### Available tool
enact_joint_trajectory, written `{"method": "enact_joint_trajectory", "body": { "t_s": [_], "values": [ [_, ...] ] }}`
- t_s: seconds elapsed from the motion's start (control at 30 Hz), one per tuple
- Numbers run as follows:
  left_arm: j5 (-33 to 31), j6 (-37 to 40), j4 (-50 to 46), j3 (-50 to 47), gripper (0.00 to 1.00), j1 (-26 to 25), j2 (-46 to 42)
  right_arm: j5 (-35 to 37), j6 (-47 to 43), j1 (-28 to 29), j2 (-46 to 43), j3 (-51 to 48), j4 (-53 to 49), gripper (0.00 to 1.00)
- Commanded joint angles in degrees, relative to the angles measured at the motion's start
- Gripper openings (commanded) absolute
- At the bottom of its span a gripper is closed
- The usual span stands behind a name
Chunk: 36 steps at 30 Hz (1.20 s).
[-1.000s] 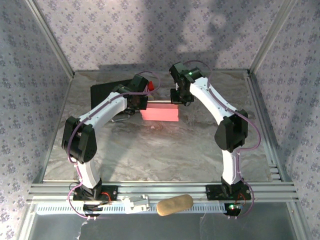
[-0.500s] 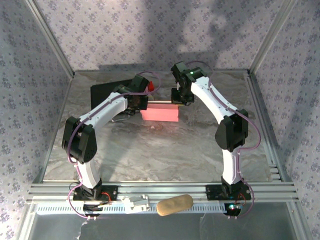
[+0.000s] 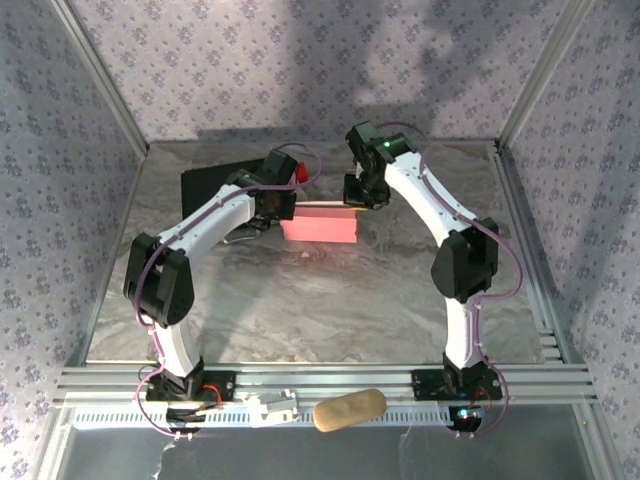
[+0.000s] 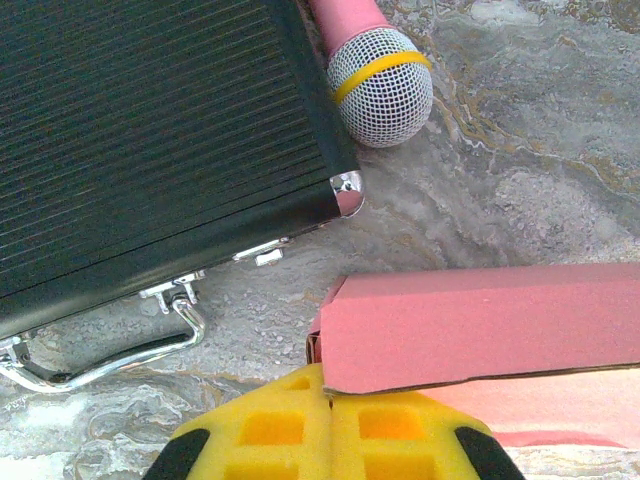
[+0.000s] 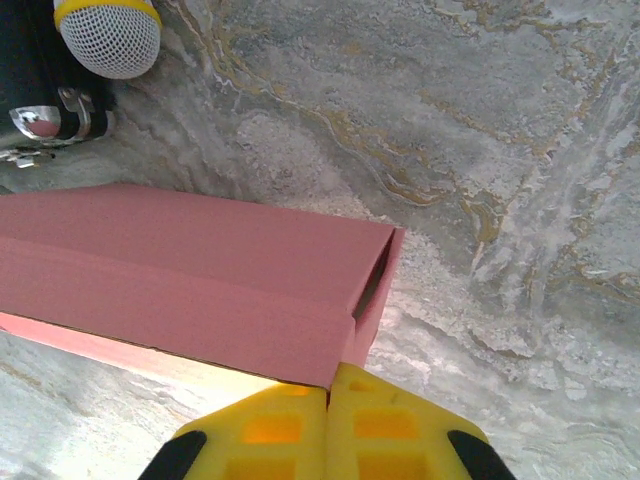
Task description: Fold the paper box
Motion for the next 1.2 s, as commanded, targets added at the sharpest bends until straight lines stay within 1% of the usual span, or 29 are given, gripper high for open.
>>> {"method": "enact_joint_trajectory", "body": {
  "t_s": [0.0,0.17,0.33,0.47,0.67,1.0,1.17],
  "values": [
    [10.1,-0.3,-4.0,-1.2,0.00,-3.8,3.6,-12.9,1.3,1.6,0.6,-1.7,8.4,0.00],
    [10.1,-0.4,-3.9,-1.1,0.00,-3.8,3.7,-12.5,1.2,1.6,0.2,-3.1,9.0,0.00],
    [10.0,-0.3,-3.9,-1.1,0.00,-3.9,3.9,-10.3,0.8,2.0,-2.1,-8.8,12.1,0.00],
    [9.6,-0.1,-3.8,-1.2,0.00,-3.8,4.1,-7.0,-1.4,2.8,-4.5,-13.0,14.0,0.00],
    [9.4,-0.2,-3.2,-2.0,0.00,-3.3,4.1,-4.6,-5.3,3.7,-7.2,-18.8,17.0,0.00],
    [9.5,-0.3,-2.7,-3.0,0.00,-2.7,3.7,-3.4,-8.6,4.4,-7.7,-21.3,17.3,0.00],
    [9.6,-0.3,-2.7,-3.0,0.00,-2.6,3.6,-2.5,-9.5,4.5,-7.0,-19.6,15.7,0.00]
  ]
}}
